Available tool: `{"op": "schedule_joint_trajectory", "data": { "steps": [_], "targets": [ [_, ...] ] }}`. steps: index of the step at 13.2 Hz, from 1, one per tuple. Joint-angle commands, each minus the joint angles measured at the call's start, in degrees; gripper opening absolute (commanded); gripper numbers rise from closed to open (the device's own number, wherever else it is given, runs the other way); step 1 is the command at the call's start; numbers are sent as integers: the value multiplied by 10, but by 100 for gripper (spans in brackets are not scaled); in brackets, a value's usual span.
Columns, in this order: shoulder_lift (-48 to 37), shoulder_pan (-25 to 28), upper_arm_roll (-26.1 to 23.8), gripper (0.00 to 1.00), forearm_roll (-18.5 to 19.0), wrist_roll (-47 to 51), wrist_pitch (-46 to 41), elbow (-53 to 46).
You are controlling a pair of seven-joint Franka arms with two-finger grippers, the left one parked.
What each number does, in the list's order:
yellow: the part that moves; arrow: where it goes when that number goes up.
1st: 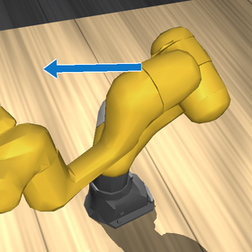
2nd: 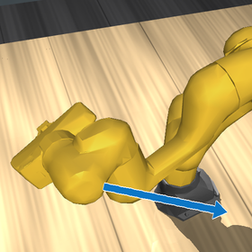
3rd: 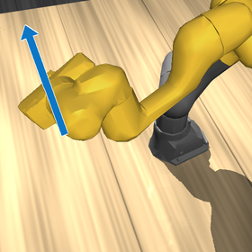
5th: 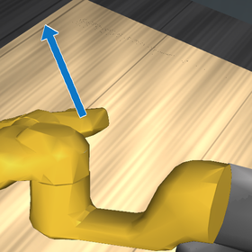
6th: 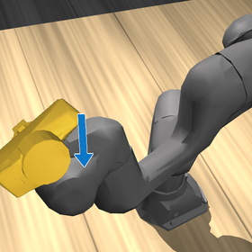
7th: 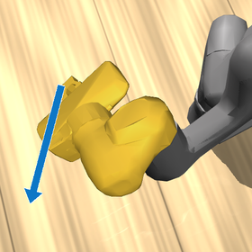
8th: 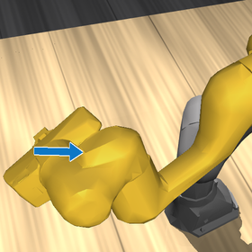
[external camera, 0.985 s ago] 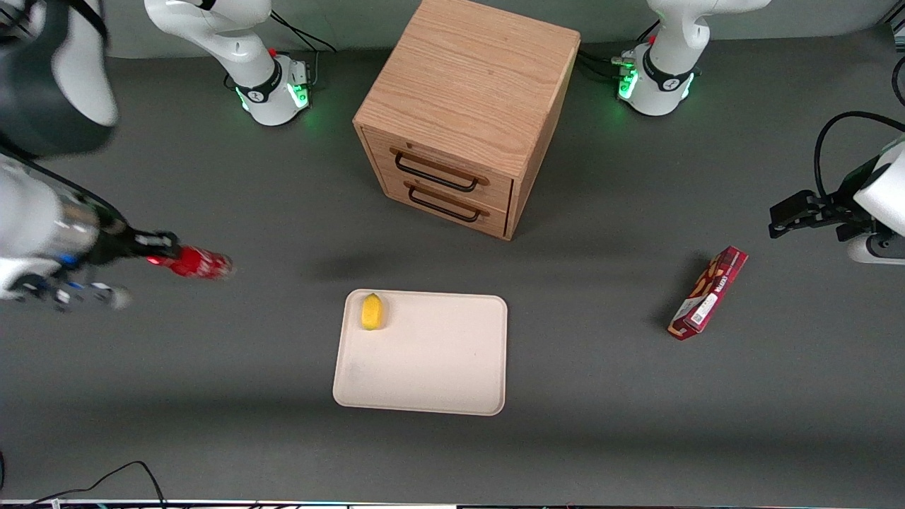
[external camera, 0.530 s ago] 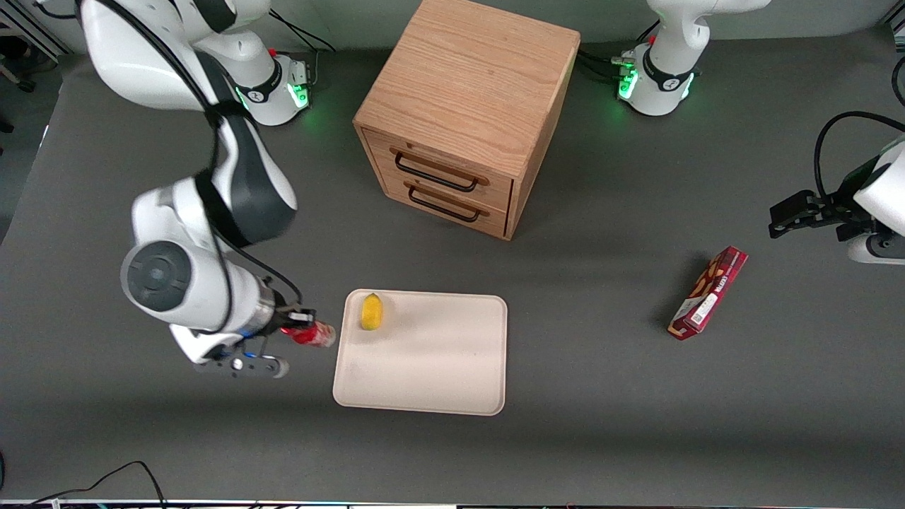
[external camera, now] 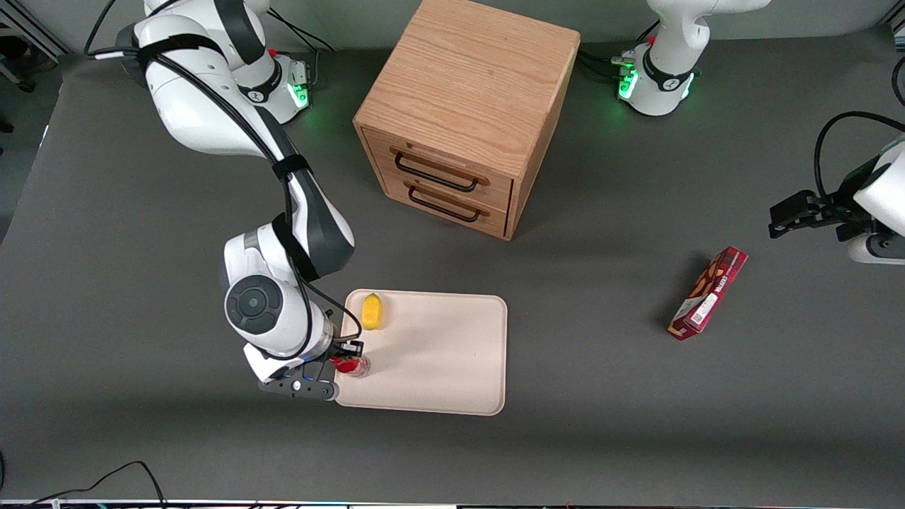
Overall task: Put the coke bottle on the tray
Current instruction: 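Lower the bottle onto the tray and open the right gripper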
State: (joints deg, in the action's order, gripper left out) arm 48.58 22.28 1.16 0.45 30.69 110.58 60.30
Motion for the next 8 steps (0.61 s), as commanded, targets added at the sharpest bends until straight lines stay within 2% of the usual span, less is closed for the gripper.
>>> {"op": "schedule_joint_trajectory", "data": {
  "steps": [1,2,3,4,5,7,8],
  "targets": [
    [16,9,11,0,5,19,13,-28],
    [17,9,14,14,6,32,17,-28],
    [16,8,14,50,7,35,17,-27],
    [16,9,14,94,16,35,17,-26],
    [13,9,13,100,24,37,17,-26],
    [-11,4,9,100,24,36,2,-6],
    [-59,4,8,100,24,30,-11,54]
  ]
}}
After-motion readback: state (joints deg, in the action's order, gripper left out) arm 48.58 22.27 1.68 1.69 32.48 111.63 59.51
